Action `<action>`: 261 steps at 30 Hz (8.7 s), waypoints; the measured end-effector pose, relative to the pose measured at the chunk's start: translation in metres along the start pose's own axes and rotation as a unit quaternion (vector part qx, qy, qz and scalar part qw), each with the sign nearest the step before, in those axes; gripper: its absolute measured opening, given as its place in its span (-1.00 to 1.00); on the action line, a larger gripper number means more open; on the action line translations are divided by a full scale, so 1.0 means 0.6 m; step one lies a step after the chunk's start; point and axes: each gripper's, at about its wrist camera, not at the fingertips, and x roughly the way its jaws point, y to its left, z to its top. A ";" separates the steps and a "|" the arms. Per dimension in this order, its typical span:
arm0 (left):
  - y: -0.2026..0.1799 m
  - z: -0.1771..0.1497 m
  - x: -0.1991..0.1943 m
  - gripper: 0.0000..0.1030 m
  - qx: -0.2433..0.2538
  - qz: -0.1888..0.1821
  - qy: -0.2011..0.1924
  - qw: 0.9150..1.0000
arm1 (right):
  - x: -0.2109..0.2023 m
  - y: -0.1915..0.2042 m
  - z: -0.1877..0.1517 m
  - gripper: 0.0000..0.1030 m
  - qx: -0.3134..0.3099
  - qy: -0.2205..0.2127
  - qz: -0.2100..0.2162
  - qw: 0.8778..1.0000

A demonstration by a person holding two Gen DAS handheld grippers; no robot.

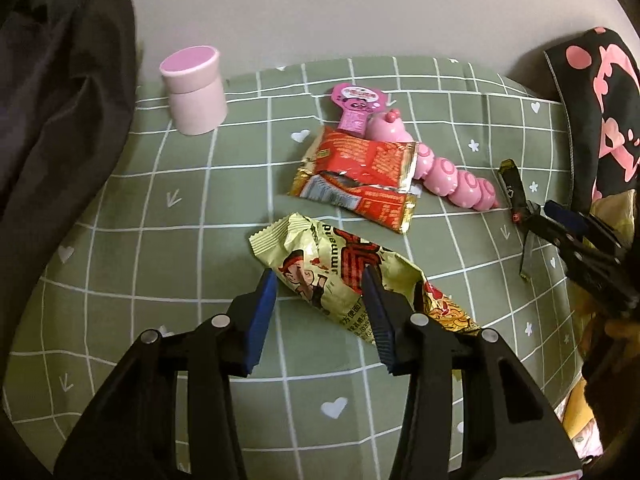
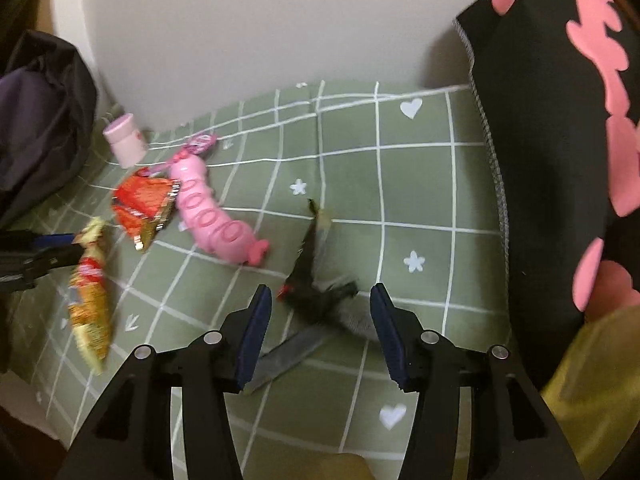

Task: Collect trash
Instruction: 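Grasp the black wrapper with the right gripper while the left gripper approaches the yellow-red snack wrapper, then grasp the yellow-red snack wrapper with the left gripper and lift it, then carry both wrappers over the yellow trash bag and open both grippers, then move both open grippers back to the remaining trash on the mat, then grasp the red candy wrappers with the right gripper, then grasp the clear plastic piece with the left gripper while the right gripper holds the red wrappers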

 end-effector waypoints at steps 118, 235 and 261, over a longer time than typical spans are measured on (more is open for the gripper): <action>-0.652 0.078 -0.127 -0.68 0.329 -0.357 -0.029 0.874 | -0.516 -0.280 -0.229 -0.09 0.285 -0.139 -0.280 0.906; -0.034 0.252 0.158 -0.04 0.067 -0.052 0.026 0.996 | -0.052 0.033 0.073 -0.67 0.044 0.015 -0.015 0.999; -0.028 0.220 0.099 -0.75 0.032 -0.106 -0.002 0.994 | -0.143 0.028 0.011 -0.67 0.086 -0.009 -0.072 0.994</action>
